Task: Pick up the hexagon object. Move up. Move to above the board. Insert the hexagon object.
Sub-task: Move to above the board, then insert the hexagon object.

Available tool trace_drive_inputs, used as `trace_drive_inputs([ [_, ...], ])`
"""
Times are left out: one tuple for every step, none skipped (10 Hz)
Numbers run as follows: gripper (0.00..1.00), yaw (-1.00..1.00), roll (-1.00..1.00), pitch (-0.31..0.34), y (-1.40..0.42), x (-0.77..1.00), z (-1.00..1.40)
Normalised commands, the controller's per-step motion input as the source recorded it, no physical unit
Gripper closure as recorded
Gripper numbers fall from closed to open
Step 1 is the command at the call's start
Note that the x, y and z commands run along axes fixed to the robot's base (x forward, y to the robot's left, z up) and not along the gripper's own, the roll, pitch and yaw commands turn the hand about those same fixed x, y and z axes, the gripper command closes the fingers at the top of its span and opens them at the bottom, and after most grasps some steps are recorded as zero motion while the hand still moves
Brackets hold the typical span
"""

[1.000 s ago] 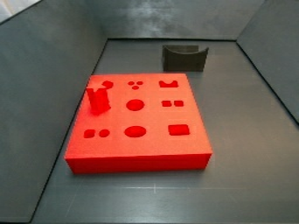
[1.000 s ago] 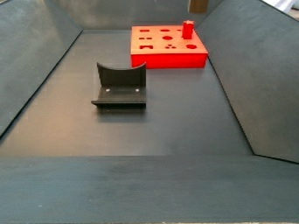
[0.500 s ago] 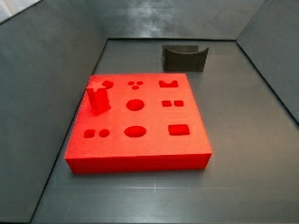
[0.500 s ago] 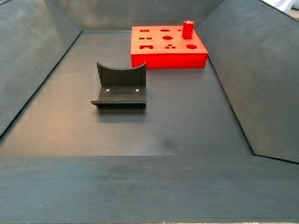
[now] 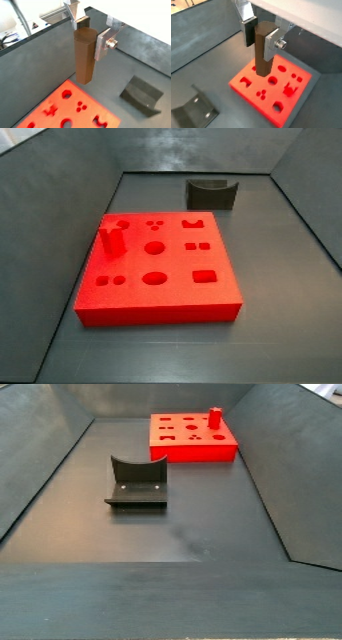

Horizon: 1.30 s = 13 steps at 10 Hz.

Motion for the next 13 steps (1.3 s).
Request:
trace_drive_inputs([
  [1.00, 0.00, 0.01, 0.135, -1.00, 0.23, 0.15],
  [1.00, 0.01, 0.01, 0.132, -0.81, 0.21, 0.12],
  [1.00, 0.01, 0.01, 0.126, -0.42, 0.15, 0.07],
  [1.00, 0.01, 0.02, 0.106, -0.25, 0.10, 0.05],
  [1.00, 0.00, 0.00, -0.006, 0.00, 0.00, 0.00],
  [1.00, -0.01, 0.01, 0.000, 0.00, -0.13, 0.00],
  [1.00, -0.12, 0.01, 0.000, 0.20, -0.37, -0.08],
  [1.00, -0.08, 0.00, -0.081, 0.26, -0.70, -0.40],
  [1.00, 0.00, 0.00, -0.160, 0.35, -0.67, -0.73],
  [1.00, 0.00, -0.01, -0.177, 0.30, -0.56, -0.93],
  [1.00, 0.00, -0.01, -0.176, 0.25, -0.47, -0.95],
  [1.00, 0.00, -0.01, -0.174, 0.17, -0.28, -0.94],
  [1.00, 0.00, 0.00, -0.151, 0.14, -0.21, -0.99],
])
